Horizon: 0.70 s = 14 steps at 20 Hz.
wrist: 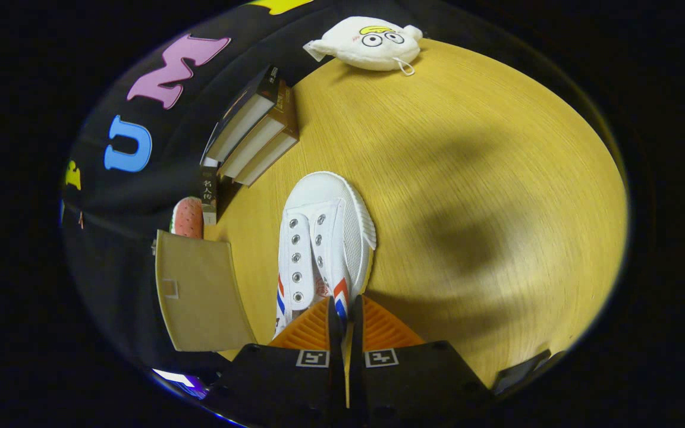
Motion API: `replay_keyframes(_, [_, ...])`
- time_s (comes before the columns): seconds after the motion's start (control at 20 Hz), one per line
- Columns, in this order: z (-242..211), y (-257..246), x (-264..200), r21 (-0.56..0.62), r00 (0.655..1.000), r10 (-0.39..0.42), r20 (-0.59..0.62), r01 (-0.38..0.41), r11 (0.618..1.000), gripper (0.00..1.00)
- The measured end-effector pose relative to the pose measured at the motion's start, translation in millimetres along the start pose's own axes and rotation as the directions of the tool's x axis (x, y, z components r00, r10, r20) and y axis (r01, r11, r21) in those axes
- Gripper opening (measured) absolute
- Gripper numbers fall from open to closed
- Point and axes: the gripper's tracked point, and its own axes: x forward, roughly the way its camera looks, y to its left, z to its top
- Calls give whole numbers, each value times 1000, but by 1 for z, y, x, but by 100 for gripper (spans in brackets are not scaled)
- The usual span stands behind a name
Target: Open the storage box then place both shoes into the box .Put the left shoe in first, then the right shoe, with the right side of both shoes facing outward in a uniform manner.
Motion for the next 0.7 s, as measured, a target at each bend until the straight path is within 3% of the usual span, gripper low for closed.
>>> replay_keyframes(0.3, [6, 51, -51, 24, 995, 91, 35, -92, 995, 7])
replay_keyframes(0.7, [10, 171, -103, -135, 984, 149, 95, -135, 981, 7])
